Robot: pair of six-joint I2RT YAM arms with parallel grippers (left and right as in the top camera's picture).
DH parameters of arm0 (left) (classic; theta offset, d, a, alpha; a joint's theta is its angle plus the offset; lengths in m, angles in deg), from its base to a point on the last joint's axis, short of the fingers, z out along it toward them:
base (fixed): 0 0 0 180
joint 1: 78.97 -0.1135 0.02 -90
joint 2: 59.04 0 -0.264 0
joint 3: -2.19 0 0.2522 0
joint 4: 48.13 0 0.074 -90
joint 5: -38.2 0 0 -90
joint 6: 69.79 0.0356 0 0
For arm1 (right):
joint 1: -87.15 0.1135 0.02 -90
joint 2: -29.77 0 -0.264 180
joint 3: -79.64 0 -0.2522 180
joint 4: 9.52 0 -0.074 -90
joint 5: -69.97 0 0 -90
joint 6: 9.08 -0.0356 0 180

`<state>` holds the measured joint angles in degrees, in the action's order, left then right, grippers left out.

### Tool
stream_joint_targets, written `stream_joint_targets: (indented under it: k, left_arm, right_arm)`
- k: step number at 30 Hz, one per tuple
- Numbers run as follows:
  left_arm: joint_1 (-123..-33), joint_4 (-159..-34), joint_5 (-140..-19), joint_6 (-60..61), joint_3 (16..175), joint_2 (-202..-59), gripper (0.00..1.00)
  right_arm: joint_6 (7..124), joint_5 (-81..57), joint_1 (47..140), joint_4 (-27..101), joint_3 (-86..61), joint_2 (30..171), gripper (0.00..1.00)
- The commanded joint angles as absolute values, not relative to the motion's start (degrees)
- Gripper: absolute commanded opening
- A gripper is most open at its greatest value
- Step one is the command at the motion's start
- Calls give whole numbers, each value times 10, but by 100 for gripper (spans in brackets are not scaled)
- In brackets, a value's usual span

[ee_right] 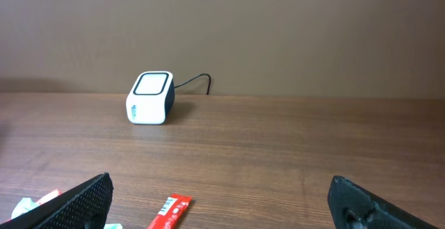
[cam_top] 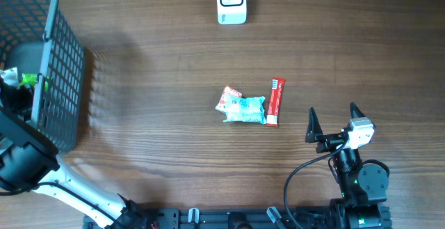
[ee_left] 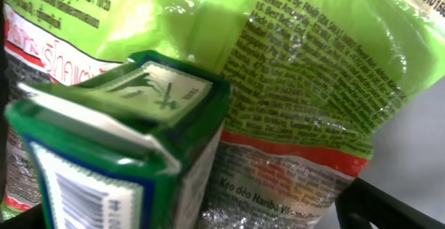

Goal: Scan the item barcode
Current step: 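Reach the left gripper into the basket and grasp the green snack bag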

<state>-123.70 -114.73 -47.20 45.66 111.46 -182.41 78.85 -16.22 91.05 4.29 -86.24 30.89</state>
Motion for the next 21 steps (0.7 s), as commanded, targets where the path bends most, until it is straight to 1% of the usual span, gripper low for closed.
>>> stream_joint_targets:
  k: [1, 2, 4, 8, 10, 11, 13, 14, 15, 16, 17, 21]
  left_arm:
    - [-1242, -1132, -466, 464, 1083, -1858, 84]
    - [-1242, -1130, -466, 464, 1083, -1858, 78]
    - [-1242, -1129, -471, 464, 1083, -1858, 61]
    - [-1242, -1128, -489, 464, 1083, -1858, 50]
    - [-1242, -1126, -498, 464, 1083, -1858, 39]
    - [-1242, -1126, -503, 464, 1083, -1858, 36]
    - [-1242, -1124, -516, 464, 1083, -1858, 36]
    - [-1242, -1124, -521, 464, 1083, -1858, 33]
    - [-1242, -1124, -527, 464, 1083, -1858, 24]
    - [-1242, -1122, -533, 464, 1083, -1858, 11]
    - [-1242, -1121, -536, 464, 1083, -1857, 4]
    - [-1238, -1122, -535, 442, 1098, -1853, 4]
  right_arm:
    - [794, -166, 908, 41, -863, 312, 100]
    - [794, -166, 908, 41, -863, 312, 100]
    - [794, -166, 908, 41, -863, 312, 100]
    - [794, -166, 908, 41, -863, 312, 99]
    - [794, -166, 908, 41, -863, 312, 100]
    - [794, -166, 908, 41, -863, 312, 100]
    - [794, -166, 908, 41, -863, 312, 100]
    - [794, -166, 908, 41, -863, 312, 100]
    - [794, -166, 908, 41, -863, 312, 100]
    - [794, -166, 908, 41, -863, 312, 100]
    - [794, -166, 908, 41, -863, 312, 100]
    - [794, -166, 908, 41, -863, 312, 100]
